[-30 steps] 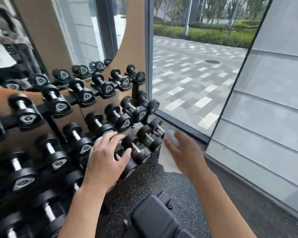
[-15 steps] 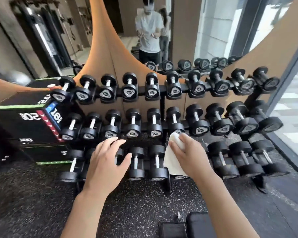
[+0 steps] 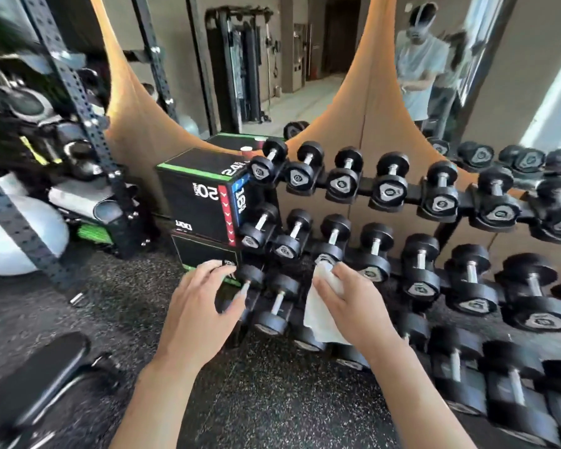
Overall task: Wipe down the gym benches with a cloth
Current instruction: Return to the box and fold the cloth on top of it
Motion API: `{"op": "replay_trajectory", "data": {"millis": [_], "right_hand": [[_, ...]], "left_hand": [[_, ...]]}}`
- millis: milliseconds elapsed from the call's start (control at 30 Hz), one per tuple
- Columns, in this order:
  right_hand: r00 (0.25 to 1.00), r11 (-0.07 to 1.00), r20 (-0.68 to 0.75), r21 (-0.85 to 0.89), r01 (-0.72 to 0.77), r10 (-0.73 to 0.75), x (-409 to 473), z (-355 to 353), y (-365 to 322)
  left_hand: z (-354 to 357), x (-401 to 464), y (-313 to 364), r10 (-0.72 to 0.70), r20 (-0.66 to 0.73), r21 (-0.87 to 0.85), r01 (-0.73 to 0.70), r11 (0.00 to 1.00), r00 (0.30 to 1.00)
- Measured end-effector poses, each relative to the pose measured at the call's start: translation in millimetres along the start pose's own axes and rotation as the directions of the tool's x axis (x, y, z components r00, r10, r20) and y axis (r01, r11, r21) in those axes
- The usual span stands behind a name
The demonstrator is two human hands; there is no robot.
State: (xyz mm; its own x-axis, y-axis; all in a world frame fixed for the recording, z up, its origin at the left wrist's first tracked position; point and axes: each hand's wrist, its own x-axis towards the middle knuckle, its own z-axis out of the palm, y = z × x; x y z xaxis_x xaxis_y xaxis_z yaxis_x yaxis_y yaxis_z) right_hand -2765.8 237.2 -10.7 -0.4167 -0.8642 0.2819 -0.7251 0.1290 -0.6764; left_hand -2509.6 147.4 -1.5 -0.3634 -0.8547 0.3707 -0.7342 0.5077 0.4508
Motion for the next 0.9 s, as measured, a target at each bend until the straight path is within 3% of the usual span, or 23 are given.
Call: {"op": "replay_trajectory", "data": {"millis": [300, 900], "right_hand": [[0.994, 0.997, 0.069, 0.017, 0.079, -0.08, 87.2, 136.7, -123.7], [0.942, 0.973, 0.252, 0.111, 0.201, -0.223, 257.1, 344.8, -236.9]], "left_hand": [[-69.0, 60.7, -167.2, -0.092, -0.047, -0.002, 0.092, 0.996, 0.995], [-114.9, 148.2, -361.5, -0.34, -0.151, 0.03, 0.348, 0.937, 0.928]]}}
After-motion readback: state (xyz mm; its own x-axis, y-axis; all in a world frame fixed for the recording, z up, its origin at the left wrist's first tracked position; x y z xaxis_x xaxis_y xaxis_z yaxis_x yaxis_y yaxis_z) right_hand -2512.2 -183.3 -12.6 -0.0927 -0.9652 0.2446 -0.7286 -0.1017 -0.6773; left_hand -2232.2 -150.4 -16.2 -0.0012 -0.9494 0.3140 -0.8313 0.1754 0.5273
